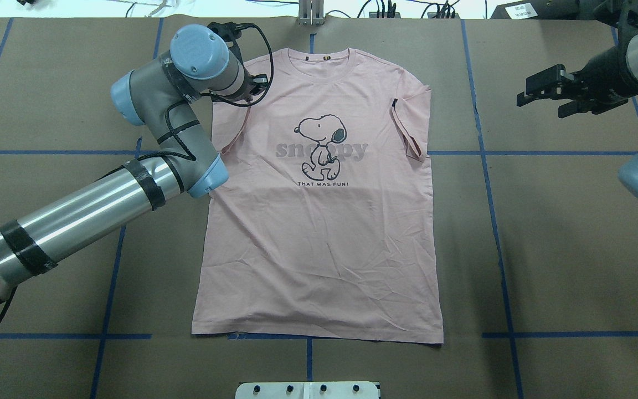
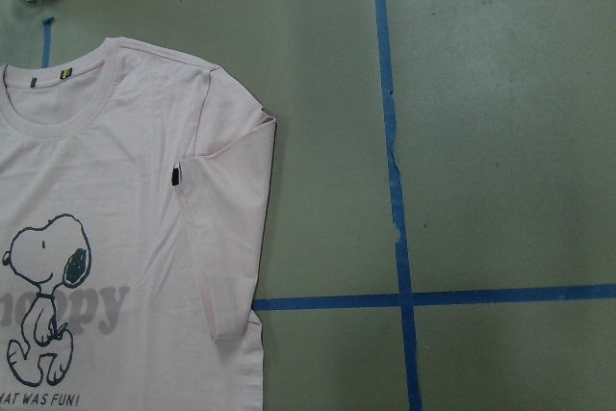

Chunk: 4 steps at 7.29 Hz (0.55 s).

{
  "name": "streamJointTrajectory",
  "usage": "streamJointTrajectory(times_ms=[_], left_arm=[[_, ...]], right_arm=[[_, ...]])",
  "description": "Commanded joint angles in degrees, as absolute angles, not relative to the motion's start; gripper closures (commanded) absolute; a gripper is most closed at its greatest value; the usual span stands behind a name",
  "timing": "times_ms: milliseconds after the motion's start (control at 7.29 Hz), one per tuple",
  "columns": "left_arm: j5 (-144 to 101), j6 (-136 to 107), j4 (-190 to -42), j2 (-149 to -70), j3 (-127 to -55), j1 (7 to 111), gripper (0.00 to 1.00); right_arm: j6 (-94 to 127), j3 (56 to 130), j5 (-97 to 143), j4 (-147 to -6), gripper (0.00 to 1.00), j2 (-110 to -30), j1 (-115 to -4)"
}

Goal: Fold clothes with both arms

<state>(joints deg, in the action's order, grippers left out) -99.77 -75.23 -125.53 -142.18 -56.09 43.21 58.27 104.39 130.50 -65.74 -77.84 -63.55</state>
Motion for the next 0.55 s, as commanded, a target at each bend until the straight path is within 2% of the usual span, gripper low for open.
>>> streamJointTrajectory(times_ms=[0,137,275,412], left_arm=[[-99.1,-76.4,-126.6,-142.1,-55.9,42.5,0.38],[-99.4,-76.8,-126.4,-141.1,-60.6,42.5,0.31],[-100.0,-77.6,-125.6,-137.1,-68.9,42.1,0.31],[-102.7,-78.0,-122.9,-129.3,-81.3,41.1,0.31]], right_arm=[[58.3,104.3,129.6,-65.7,0.00,-78.0,-63.5],[59.4,105.1,128.9,-65.7,0.00,-78.0,-62.8],[65.2,106.9,128.6,-65.7,0.00,-78.0,-60.7],[74.6,109.7,124.9,-65.8,0.00,-78.6,-55.4]])
